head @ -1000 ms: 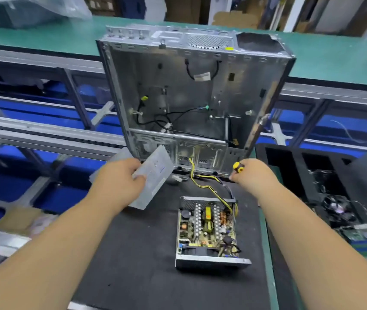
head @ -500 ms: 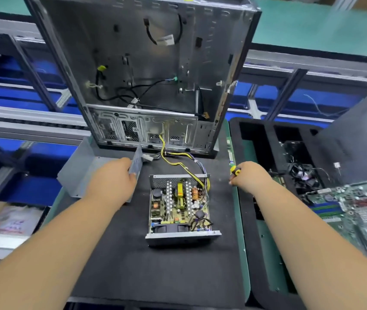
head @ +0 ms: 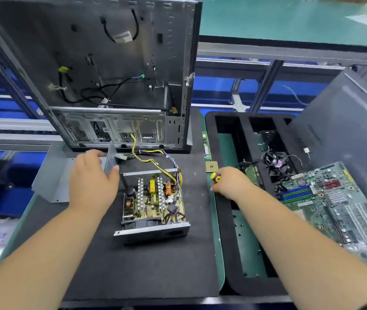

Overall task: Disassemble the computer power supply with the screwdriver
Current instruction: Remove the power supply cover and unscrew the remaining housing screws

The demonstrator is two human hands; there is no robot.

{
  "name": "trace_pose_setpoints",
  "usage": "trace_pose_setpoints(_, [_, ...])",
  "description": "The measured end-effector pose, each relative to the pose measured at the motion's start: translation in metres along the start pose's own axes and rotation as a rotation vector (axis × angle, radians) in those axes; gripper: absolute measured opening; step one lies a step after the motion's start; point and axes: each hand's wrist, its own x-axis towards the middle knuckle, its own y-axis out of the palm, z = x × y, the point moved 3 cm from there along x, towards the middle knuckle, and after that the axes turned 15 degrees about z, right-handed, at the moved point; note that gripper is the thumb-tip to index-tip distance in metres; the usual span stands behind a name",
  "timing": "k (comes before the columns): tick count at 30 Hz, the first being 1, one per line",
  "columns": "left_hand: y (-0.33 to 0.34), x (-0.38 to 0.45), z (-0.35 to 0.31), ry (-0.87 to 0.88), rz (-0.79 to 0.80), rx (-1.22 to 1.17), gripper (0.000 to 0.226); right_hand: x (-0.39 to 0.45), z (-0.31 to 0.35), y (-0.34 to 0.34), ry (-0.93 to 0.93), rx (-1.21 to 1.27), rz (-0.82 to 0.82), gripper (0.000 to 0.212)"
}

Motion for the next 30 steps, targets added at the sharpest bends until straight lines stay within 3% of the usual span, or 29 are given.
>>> trace_pose_setpoints(2, [-0.004,-0.006,-0.014,0.113,-0.004,-0.041,0.039,0.011,0.008,0.008,-0.048,0.028,-0.039,0.025])
trace_pose_setpoints(6, [-0.007,-0.013,-0.028,0.25,0.118,-0.115,0.034,0.029,0.027,0.008,-0.109,0.091,-0.15,0.029])
trace_pose_setpoints(13, [-0.007,-0.034,-0.027,0.287,0.209,-0.141,0.031,0.046,0.045,0.001,-0.195,0.093,-0.224,0.009])
trace_pose_setpoints(18, [-0.004,-0.055,-0.026,0.291,0.313,-0.171,0.018,0.053,0.048,0.006,-0.192,0.054,-0.177,0.009])
trace_pose_setpoints(22, [-0.004,-0.072,-0.031,0.33,0.522,-0.235,0.017,0.051,0.043,0.003,-0.205,0.057,-0.18,0.017])
trace_pose_setpoints(27, [-0.004,-0.083,-0.036,0.396,0.626,-0.087,0.03,0.035,0.032,-0.011,-0.263,0.178,-0.285,0.012])
trace_pose_setpoints(30, [-0.004,-0.082,-0.037,0.395,0.664,0.141,0.036,0.021,0.028,-0.018,-0.302,0.242,-0.295,0.011])
